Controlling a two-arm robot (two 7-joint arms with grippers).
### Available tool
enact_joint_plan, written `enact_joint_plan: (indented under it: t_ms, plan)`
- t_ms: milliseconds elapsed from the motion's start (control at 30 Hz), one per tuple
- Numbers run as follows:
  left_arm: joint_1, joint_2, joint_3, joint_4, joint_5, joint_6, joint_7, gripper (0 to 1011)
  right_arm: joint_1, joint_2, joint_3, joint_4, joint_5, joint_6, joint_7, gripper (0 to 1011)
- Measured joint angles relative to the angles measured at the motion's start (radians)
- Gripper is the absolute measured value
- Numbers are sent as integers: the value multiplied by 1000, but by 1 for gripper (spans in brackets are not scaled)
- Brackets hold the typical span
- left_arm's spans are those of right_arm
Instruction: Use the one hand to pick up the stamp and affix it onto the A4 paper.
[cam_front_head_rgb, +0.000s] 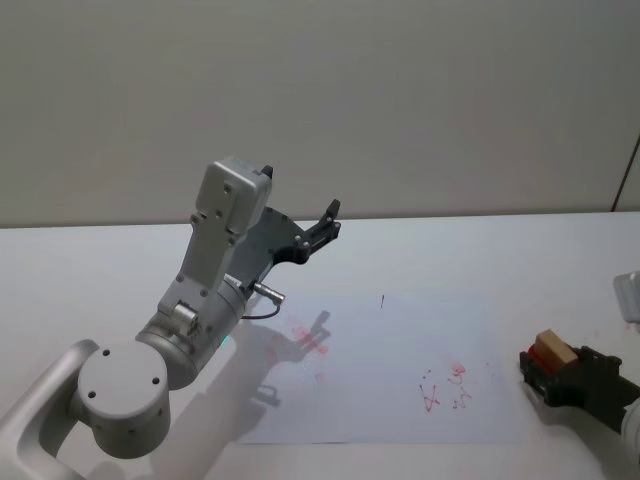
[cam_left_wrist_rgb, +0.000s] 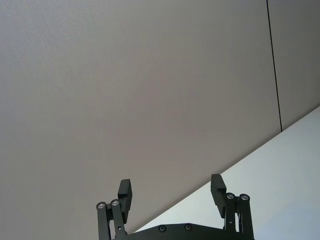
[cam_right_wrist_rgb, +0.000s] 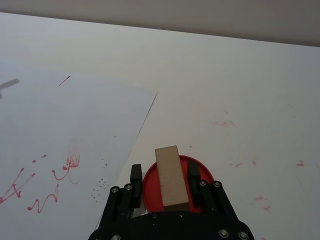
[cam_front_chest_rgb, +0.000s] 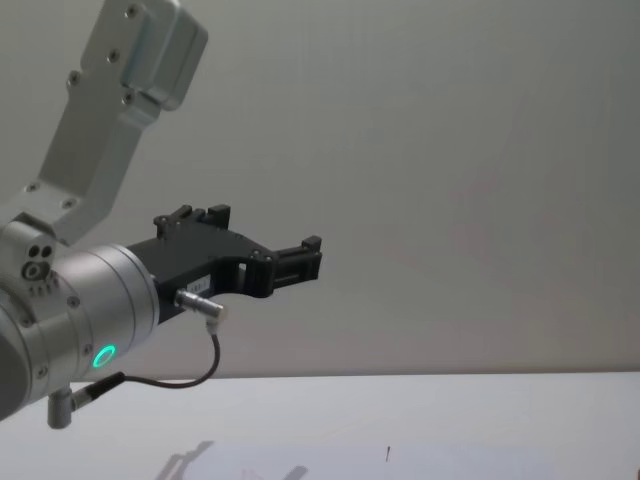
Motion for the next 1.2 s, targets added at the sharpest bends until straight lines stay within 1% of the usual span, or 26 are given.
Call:
enact_joint_plan:
  t_ms: [67,100,233,300,400,900,1100,1200]
  plan:
    - [0,0,0,0,0,0,0,1001,1,-1,0,1,-1,1,1,510]
    - [0,0,0,0,0,0,0,1001,2,-1,-1,2,-1,2,2,448]
    - [0,0,0,0,0,0,0,1001,4,-2,-1,4,-3,3,3,335]
    - [0,0,0,0,0,0,0,1001,4,-2,-1,4,-3,4,3,281]
    - [0,0,0,0,0,0,0,1001,5,-2,-2,5,-4,4,4,233]
    - [0,0,0,0,0,0,0,1001,8,-3,-3,6,-12,4,10,225]
    - [0,0,0,0,0,0,0,1001,24,-1,-8,-6,-52,-14,41,225]
    - [0,0,0,0,0,0,0,1001,41,-1,-12,-15,-81,-25,71,225]
